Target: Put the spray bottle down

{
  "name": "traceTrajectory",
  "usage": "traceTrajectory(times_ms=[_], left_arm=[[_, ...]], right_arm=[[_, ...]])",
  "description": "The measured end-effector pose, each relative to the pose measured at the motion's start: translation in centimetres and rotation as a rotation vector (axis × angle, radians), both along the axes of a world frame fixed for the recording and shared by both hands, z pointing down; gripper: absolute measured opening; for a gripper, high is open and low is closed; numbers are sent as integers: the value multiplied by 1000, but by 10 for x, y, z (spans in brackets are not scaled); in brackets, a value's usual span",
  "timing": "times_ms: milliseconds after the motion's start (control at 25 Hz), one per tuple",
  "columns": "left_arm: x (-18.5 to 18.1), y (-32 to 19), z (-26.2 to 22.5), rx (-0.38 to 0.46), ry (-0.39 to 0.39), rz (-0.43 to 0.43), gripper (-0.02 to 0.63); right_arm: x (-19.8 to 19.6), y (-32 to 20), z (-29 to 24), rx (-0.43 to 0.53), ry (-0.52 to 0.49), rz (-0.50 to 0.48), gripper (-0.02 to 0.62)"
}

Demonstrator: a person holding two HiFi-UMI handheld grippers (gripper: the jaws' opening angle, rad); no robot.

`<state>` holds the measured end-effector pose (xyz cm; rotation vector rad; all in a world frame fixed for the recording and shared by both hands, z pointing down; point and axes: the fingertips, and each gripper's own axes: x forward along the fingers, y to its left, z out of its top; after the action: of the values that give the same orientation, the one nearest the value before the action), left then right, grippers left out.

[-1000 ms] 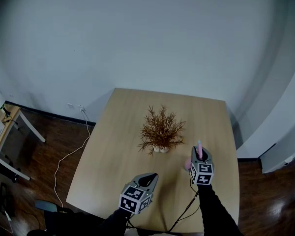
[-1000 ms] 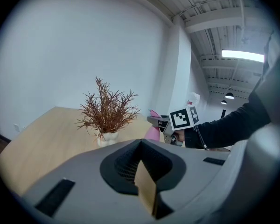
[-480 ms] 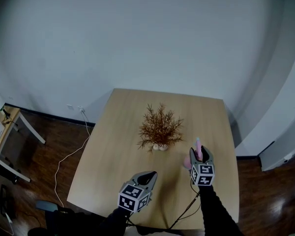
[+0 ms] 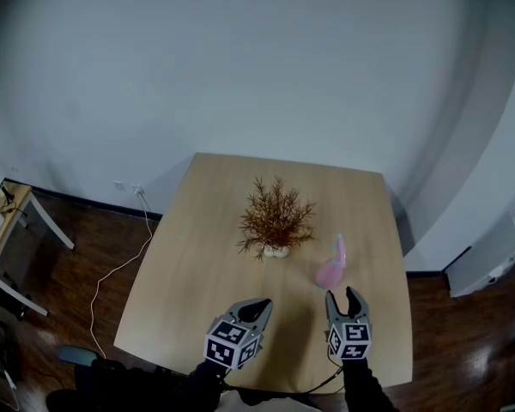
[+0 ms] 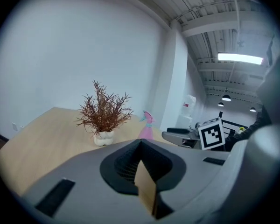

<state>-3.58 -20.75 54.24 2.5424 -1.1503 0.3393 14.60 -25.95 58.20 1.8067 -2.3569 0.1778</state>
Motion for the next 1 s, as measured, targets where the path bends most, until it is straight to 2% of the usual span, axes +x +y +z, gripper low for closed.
traceTrajectory(times_ms=[240,360,400,440,1000], left_arm=[[4,16,2,-2,-2,8,17],[4,23,-5,8,-3,7,17],[5,24,-8,14,-5,7,17],[5,25,-11,21,-6,8,17],[11,32,-78,127,7,22,17]], right_arm=[[-7,46,4,-35,-35,-16,188],[-9,57,-15,-15,-39,-16,73],[-9,59,-23,-4,-50,-13,15],[-10,61,-32,5,-65,-16,0],[-22,80,-136,86,-103,-163,0]])
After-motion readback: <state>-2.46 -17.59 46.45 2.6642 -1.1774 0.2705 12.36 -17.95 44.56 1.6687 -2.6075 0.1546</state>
